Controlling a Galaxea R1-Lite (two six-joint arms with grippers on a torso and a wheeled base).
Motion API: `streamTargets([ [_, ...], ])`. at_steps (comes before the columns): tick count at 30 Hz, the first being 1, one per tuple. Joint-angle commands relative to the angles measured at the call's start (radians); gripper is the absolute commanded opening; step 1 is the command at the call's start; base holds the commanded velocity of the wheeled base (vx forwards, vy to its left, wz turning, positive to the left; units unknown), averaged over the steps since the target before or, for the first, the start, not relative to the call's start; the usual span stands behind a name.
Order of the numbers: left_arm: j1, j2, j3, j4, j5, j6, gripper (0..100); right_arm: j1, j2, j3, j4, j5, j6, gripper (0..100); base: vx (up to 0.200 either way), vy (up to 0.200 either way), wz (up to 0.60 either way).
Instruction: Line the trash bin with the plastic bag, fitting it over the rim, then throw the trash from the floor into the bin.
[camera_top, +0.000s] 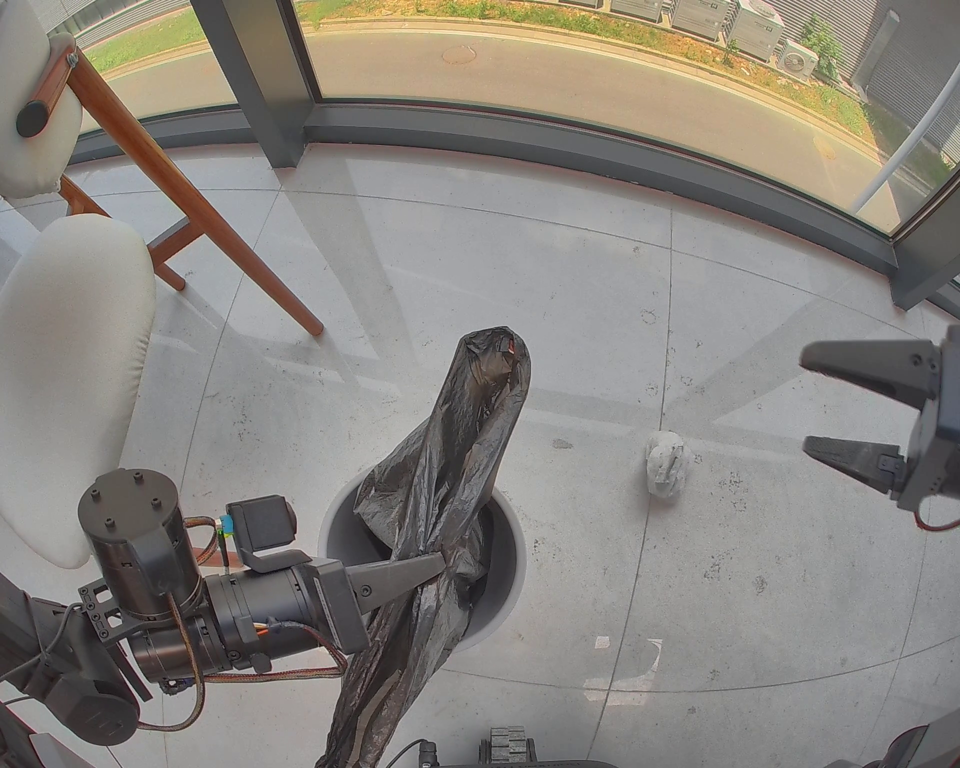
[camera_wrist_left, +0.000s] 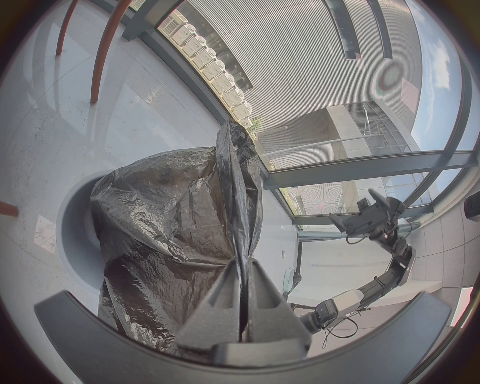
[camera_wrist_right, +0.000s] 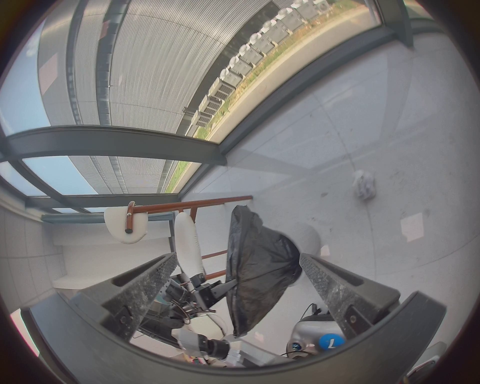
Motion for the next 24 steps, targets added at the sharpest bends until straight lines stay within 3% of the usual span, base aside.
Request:
streamTargets([
  [1, 0.001, 0.003, -0.002, -0.001, 0.001, 0.002, 0, 0.079, 0.179, -0.097, 0.002, -0.007, 0.018, 100, 0.0, 0.0, 0.0],
  [8, 0.004, 0.003, 0.001, 0.002, 0.001, 0.03, 0, 0.1, 0.28, -0.124, -0.007, -0.013, -0.077, 100, 0.0, 0.0, 0.0],
  [24, 0.005, 0.006, 0.012, 0.002, 0.002, 0.042, 0, 0.129, 0.509, -0.339, 0.005, -0.022, 0.013, 100, 0.0, 0.0, 0.0],
])
